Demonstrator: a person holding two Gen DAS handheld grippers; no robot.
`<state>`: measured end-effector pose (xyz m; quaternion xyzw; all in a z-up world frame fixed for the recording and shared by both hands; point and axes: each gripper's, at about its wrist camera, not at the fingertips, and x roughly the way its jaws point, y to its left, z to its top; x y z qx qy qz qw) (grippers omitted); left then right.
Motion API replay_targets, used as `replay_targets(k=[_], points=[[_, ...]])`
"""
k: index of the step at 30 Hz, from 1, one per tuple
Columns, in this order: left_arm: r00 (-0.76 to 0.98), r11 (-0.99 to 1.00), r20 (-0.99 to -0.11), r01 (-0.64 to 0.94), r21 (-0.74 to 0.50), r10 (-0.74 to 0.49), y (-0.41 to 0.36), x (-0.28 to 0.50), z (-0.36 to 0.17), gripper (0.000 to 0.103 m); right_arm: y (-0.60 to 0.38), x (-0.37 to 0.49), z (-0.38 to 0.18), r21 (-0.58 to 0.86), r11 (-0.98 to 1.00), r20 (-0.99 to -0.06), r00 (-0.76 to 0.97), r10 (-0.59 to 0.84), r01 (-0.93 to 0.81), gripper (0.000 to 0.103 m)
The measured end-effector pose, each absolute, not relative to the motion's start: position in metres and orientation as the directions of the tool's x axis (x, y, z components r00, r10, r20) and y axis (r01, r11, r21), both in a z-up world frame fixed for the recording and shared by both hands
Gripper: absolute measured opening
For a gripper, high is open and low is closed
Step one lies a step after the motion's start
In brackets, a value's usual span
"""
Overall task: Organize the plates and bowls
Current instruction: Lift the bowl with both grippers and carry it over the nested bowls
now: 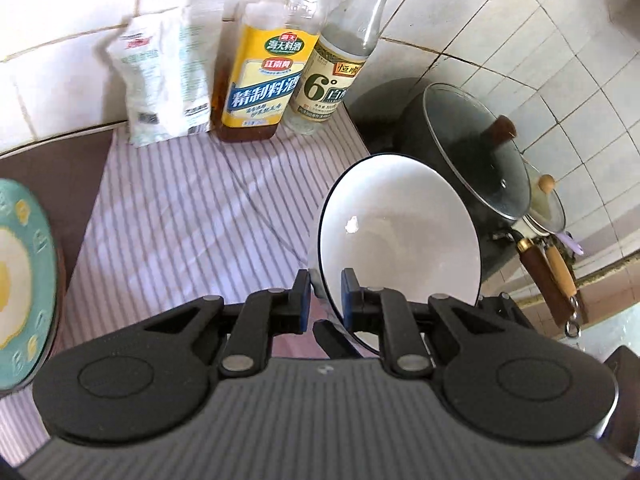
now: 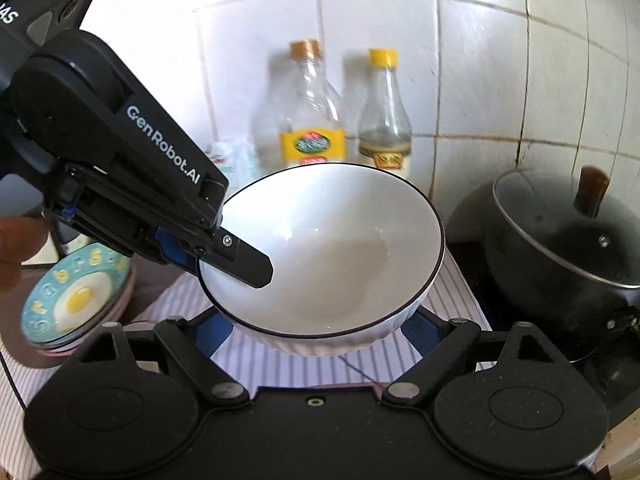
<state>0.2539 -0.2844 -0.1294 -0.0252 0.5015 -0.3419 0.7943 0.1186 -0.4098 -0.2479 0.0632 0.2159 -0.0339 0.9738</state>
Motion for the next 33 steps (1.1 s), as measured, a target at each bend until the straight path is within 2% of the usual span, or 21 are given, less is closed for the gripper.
replay_targets(k=[8,18,22,33], points=[[0.294,0.793,-0.777,0.467,-0.391,-0.556,-0.226,0.222,-0.12,0.014,-0.365,0.082,-0.233,0.08,0.997,-0.438,0.899,0.021,0.016,0.093],[0.312,0.858,-0.819,0.355,-0.371,-0.483,-0.167,0.21,-0.145,0.014,-0.312,0.079,-0.242,0.079,0.989,-0.51,0.847,0.151,-0.128,0.093],[0.285,0.864,-0.833,0.331,-0.38,-0.475,-0.161,0.214,-0.16,0.014,-0.302,0.084,-0.252,0.074,0.986,-0.535,0.829,0.165,-0.149,0.093],[0.277,0.883,-0.866,0.353,-0.311,-0.416,-0.172,0.211,-0.177,0.014,-0.299,0.092,-0.27,0.075,0.989,-0.562,0.814,0.147,-0.127,0.093]])
